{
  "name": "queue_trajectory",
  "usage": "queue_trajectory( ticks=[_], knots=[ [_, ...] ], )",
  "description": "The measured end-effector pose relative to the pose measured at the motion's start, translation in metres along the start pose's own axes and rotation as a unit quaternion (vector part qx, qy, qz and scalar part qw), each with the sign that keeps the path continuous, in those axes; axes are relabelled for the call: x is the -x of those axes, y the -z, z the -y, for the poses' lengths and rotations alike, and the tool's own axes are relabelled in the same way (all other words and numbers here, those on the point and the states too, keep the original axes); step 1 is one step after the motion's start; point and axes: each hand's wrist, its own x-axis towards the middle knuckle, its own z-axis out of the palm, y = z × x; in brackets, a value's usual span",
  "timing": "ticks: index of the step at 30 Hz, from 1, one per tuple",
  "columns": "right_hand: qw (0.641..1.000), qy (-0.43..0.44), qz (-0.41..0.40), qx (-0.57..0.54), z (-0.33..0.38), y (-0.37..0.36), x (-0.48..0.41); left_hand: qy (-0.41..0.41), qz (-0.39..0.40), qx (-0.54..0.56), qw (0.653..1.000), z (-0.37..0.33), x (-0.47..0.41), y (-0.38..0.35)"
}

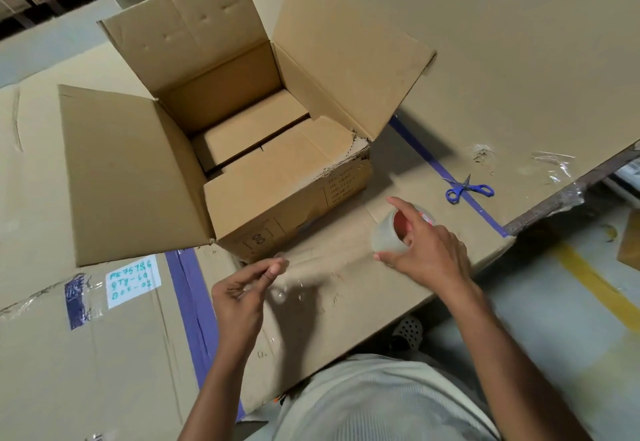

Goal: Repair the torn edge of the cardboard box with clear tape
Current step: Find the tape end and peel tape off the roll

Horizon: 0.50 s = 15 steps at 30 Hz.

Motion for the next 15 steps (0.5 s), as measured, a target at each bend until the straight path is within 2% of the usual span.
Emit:
queue_trajectory(
  ticks=[8, 12, 15],
  knots=[
    [0.996, -0.084, -0.030, 0.025, 0.009, -0.020, -0.013, 0.046, -0.042, 0.050, 0.997, 0.031, -0.011, 0.004],
    [0.995, -0.073, -0.018, 0.068, 0.013, -0.020, -0.019, 0.042, -0.016, 0.033, 0.998, 0.042, -0.008, 0.009],
    [0.993, -0.045, -0.009, 0.106, 0.012, -0.023, -0.017, 0.071, 0.007, 0.043, 0.997, 0.050, -0.005, 0.014]
  ],
)
